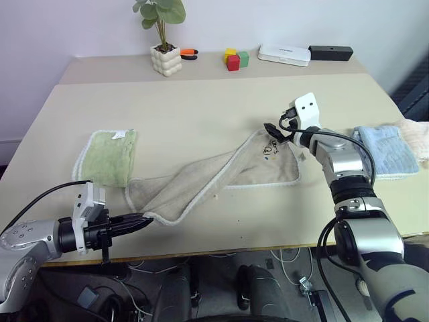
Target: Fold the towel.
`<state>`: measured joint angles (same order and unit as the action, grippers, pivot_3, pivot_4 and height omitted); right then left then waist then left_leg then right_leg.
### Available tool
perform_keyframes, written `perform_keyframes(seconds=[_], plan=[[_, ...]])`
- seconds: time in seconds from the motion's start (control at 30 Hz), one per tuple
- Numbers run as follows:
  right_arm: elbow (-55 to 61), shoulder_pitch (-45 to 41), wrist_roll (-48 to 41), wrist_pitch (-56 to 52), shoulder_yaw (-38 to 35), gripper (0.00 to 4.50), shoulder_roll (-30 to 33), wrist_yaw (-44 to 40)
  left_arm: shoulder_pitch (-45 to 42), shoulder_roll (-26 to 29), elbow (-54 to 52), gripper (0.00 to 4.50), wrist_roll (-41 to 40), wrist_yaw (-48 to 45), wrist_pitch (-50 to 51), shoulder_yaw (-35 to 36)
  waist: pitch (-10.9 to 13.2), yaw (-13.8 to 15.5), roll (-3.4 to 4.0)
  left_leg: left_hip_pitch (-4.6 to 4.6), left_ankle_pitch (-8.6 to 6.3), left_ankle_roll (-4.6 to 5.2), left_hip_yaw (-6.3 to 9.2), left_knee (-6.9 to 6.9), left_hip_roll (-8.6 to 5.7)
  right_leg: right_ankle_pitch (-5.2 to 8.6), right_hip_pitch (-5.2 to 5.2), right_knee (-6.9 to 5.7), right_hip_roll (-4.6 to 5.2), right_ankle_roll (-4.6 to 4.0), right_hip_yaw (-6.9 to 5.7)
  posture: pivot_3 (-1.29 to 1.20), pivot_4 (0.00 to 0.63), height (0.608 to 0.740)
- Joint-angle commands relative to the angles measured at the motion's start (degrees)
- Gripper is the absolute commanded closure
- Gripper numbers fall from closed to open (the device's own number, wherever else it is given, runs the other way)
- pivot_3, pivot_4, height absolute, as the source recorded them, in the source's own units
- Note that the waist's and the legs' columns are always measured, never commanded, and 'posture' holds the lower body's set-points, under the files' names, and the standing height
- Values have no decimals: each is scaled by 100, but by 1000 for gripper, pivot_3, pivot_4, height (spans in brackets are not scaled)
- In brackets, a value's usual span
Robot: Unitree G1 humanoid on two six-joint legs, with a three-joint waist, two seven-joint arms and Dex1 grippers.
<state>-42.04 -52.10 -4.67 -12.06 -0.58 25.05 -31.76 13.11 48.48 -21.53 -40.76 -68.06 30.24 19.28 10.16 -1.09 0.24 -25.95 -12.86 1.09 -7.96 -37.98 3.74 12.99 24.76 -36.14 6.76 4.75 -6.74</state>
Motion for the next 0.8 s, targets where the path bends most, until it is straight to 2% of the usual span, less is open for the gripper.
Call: perform_keyframes(seconds=[0.03,0.33,0.5,0.8], plan=[[-280,-368,183,236,104,0,-108,36,24,140,53,4481,-22,-45,-46,278,0,-14,1,0,0,0,0,1,1,0,0,0,-1,0,0,0,150,740],[-2160,-1421,300,-61,-35,0,-536,748,-533,-88,245,4481,213,162,-293,-116,1,-16,2,-1,12,-21,-27,5,0,-1,6,-1,-1,0,3,0,150,740],[-2678,-1777,222,-519,-141,0,-578,341,-645,-134,248,4481,310,193,-376,-267,2,-17,3,-2,16,-26,-34,8,0,-2,10,-3,-1,1,5,0,150,740],[-3043,-1811,567,-961,14,0,-399,114,-739,-225,259,4481,428,267,-491,-391,1,-10,2,-1,15,-26,-34,8,0,-2,10,-3,-1,1,8,0,150,740]])
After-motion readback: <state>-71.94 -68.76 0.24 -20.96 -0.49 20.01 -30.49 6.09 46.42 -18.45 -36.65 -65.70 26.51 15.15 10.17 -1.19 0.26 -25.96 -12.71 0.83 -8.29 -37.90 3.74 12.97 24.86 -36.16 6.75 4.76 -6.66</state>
